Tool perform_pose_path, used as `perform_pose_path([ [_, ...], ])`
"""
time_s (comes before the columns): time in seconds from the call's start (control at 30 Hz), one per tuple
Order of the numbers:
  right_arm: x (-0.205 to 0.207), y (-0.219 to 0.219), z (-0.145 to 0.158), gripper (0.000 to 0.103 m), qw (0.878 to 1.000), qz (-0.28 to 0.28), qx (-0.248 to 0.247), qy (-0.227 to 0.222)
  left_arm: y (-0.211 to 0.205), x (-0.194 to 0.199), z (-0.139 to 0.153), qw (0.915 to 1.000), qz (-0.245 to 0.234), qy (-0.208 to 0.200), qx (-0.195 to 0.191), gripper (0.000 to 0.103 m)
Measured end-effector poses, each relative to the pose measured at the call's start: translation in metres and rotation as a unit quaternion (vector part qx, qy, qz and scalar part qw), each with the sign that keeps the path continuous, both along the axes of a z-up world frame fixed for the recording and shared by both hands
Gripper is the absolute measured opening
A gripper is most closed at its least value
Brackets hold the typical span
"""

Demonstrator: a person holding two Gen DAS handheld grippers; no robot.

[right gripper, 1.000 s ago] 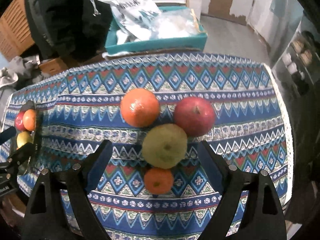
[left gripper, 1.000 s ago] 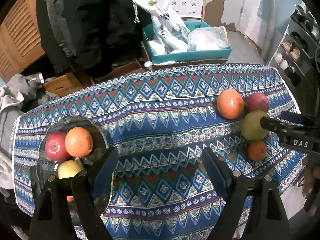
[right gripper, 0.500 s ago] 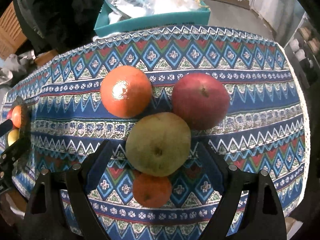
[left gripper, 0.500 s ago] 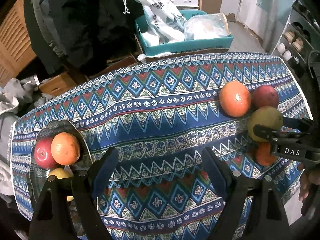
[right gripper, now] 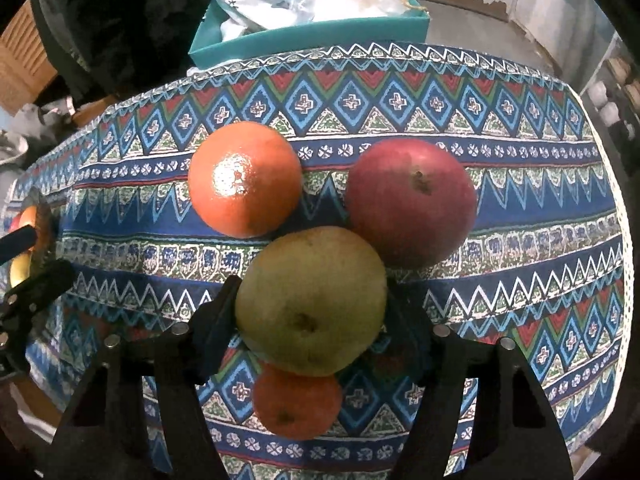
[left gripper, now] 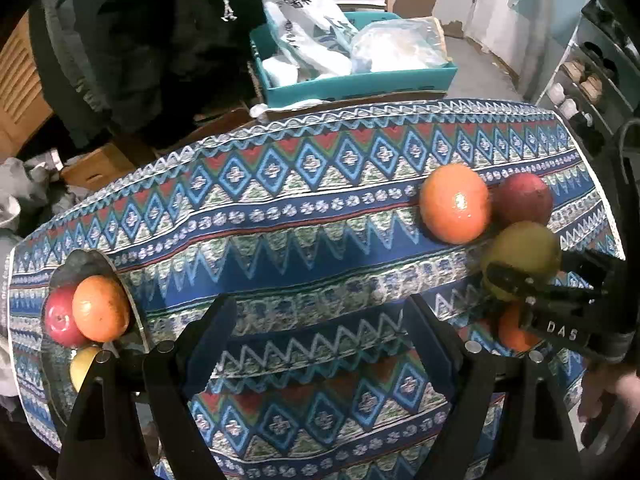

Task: Organize fruits
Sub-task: 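Grasp a large orange with the left tool while the right tool grasps a large brownish-green pear, then lift the orange with the left tool while the right tool carries the pear toward the bowl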

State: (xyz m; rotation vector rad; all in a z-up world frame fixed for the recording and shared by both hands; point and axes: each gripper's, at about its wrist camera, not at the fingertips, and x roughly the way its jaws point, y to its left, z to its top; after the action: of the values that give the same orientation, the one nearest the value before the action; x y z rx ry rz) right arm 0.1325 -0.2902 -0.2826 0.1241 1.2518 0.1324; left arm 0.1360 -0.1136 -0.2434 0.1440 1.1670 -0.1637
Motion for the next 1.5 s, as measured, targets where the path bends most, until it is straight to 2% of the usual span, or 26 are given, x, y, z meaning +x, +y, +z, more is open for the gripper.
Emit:
perform_pose_path([
  [0.23,-0.013,-0.013,0.011,0.069,1.0,-0.005,-0.006,-0.005,-0.02,0.011,-0.002,0.9998,-0.012,0.007,-0.012,0.086],
  [0.53,-0.029,-0.036,0.047,0.069,0.999,-0.016,-0.02,-0.044,-0.051,0.026,0.003,0.9992,-0.022,0.01,-0.031,0.086],
  [0.7,-0.033,-0.057,0.054,0.069,0.998,-0.036,-0.022,-0.055,-0.068,0.035,0.001,0.9988,-0.027,0.013,-0.04,0.086],
  [0.9,-0.034,-0.08,0.052,0.069,0.996,-0.059,-0.038,-0.058,-0.08,0.045,-0.01,0.9984,-0.021,0.024,-0.047,0.086],
  [1.2,-0.03,-0.109,0.039,0.069,0.993,-0.091,-0.058,-0.055,-0.104,0.052,-0.028,0.9977,-0.043,0.036,-0.039,0.086],
  [1.33,-0.027,-0.119,0.031,0.069,0.991,-0.1,-0.073,-0.053,-0.116,0.056,-0.037,0.9971,-0.062,0.04,-0.021,0.086],
  [1.5,-0.023,-0.126,0.023,0.069,0.991,-0.105,-0.069,-0.055,-0.118,0.058,-0.046,0.997,-0.058,0.043,-0.027,0.086],
])
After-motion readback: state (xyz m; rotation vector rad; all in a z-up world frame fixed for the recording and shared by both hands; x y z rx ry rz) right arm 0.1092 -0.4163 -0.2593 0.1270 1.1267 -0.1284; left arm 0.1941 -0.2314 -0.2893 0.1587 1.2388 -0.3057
